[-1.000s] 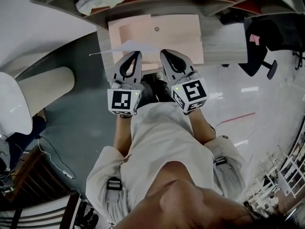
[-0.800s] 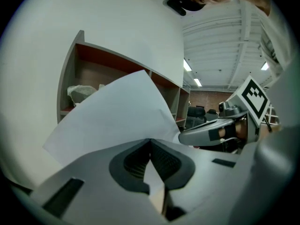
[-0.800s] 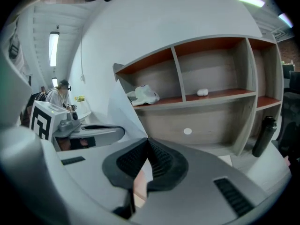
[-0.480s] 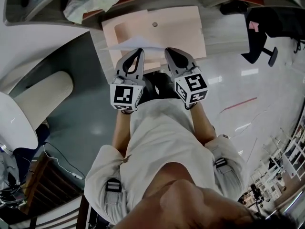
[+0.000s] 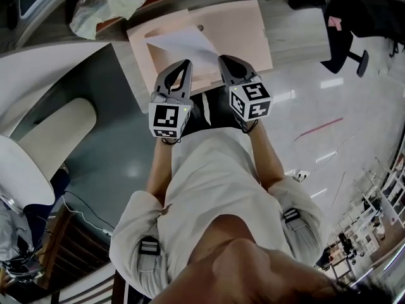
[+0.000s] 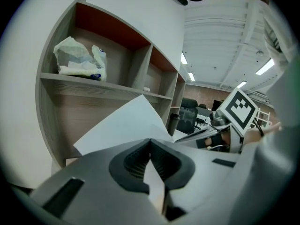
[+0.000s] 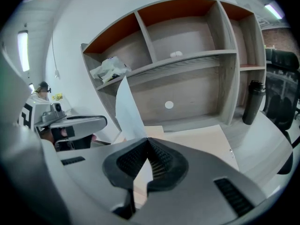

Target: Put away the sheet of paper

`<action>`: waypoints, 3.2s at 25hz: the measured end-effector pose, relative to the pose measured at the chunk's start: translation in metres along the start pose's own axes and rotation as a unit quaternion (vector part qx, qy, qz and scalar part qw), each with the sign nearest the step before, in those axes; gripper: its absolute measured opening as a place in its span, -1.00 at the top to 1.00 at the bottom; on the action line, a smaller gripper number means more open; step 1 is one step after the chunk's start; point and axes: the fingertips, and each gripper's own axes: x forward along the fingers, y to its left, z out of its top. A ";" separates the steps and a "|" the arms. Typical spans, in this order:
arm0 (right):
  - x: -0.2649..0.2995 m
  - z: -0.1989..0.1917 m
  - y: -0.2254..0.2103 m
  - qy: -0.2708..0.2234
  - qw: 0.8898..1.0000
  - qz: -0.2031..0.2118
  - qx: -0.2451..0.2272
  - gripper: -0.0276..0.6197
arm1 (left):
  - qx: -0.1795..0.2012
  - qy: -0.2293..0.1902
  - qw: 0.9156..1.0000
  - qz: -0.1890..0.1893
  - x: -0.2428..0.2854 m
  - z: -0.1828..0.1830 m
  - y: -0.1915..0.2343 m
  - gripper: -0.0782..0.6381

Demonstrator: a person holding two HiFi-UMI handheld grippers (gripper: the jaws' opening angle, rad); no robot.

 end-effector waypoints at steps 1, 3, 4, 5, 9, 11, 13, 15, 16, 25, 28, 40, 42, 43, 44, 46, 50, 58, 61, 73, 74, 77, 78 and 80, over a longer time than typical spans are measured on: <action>0.002 -0.004 -0.004 0.005 1.000 0.000 0.003 0.86 | 0.000 0.005 1.000 0.002 0.003 -0.003 0.000 0.73; 0.004 -0.011 -0.012 0.014 1.000 0.000 0.010 0.86 | -0.001 0.013 1.000 0.007 0.007 -0.007 0.001 0.73; 0.006 -0.014 -0.017 0.018 1.000 0.001 0.013 0.86 | -0.001 0.015 1.000 0.010 0.010 -0.008 0.001 0.73; 0.007 -0.017 -0.022 0.022 1.000 0.000 0.016 0.86 | 0.000 0.017 1.000 0.011 0.013 -0.009 0.001 0.73; 0.014 -0.028 -0.041 0.037 0.999 -0.004 0.018 0.86 | 0.003 0.027 0.999 0.018 0.021 -0.014 0.000 0.73; 0.017 -0.034 -0.050 0.047 0.999 -0.007 0.016 0.86 | 0.003 0.032 0.999 0.019 0.026 -0.015 -0.002 0.73; 0.021 -0.040 -0.060 0.057 0.998 -0.012 0.014 0.86 | 0.001 0.036 0.999 0.020 0.030 -0.018 -0.003 0.73; 0.026 -0.046 -0.071 0.066 0.998 -0.018 0.014 0.86 | 0.000 0.041 0.999 0.020 0.034 -0.021 -0.004 0.73; 0.028 -0.049 -0.077 0.071 0.997 -0.021 0.015 0.86 | 0.000 0.044 0.999 0.020 0.035 -0.023 -0.005 0.73; 0.045 -0.080 -0.114 0.123 0.991 -0.052 -0.008 0.86 | -0.003 0.059 0.998 0.015 0.049 -0.034 -0.006 0.73; 0.052 -0.092 -0.118 0.137 0.989 -0.056 -0.020 0.86 | 0.002 0.067 0.998 0.017 0.056 -0.043 -0.004 0.73; 0.076 -0.122 -0.137 0.184 0.978 -0.084 -0.056 0.86 | -0.013 0.087 0.996 0.007 0.067 -0.068 -0.006 0.73; 0.081 -0.122 -0.135 0.187 0.977 -0.083 -0.067 0.86 | -0.015 0.087 0.996 0.007 0.066 -0.069 -0.006 0.73; 0.084 -0.122 -0.134 0.188 0.976 -0.082 -0.071 0.86 | -0.016 0.088 0.996 0.008 0.065 -0.070 -0.005 0.73; 0.087 -0.121 -0.132 0.189 0.976 -0.080 -0.074 0.86 | -0.016 0.088 0.996 0.008 0.064 -0.071 -0.004 0.73; 0.092 -0.119 -0.126 0.190 0.976 -0.074 -0.080 0.86 | -0.018 0.089 0.996 0.010 0.062 -0.072 -0.003 0.73; 0.103 -0.118 -0.115 0.195 0.975 -0.060 -0.091 0.86 | -0.022 0.091 0.995 0.016 0.057 -0.077 0.000 0.73; 0.121 -0.118 -0.089 0.200 0.973 -0.032 -0.108 0.86 | -0.031 0.090 0.995 0.028 0.049 -0.081 0.006 0.73; 0.127 -0.120 -0.078 0.201 0.973 -0.022 -0.110 0.86 | -0.033 0.090 0.995 0.034 0.047 -0.083 0.010 0.73; 0.145 -0.122 -0.041 0.207 0.967 0.012 -0.145 0.86 | -0.044 0.089 0.993 0.060 0.031 -0.090 0.024 0.73; 0.146 -0.122 -0.038 0.208 0.967 0.015 -0.147 0.86 | -0.044 0.088 0.993 0.062 0.030 -0.091 0.025 0.73; 0.150 -0.123 -0.030 0.210 0.965 0.022 -0.153 0.86 | -0.047 0.088 0.993 0.066 0.027 -0.092 0.028 0.73; 0.151 -0.124 -0.027 0.211 0.965 0.023 -0.154 0.86 | -0.048 0.088 0.993 0.067 0.026 -0.092 0.029 0.73; 0.153 -0.124 -0.021 0.213 0.964 0.025 -0.159 0.86 | -0.048 0.087 0.993 0.070 0.024 -0.093 0.032 0.73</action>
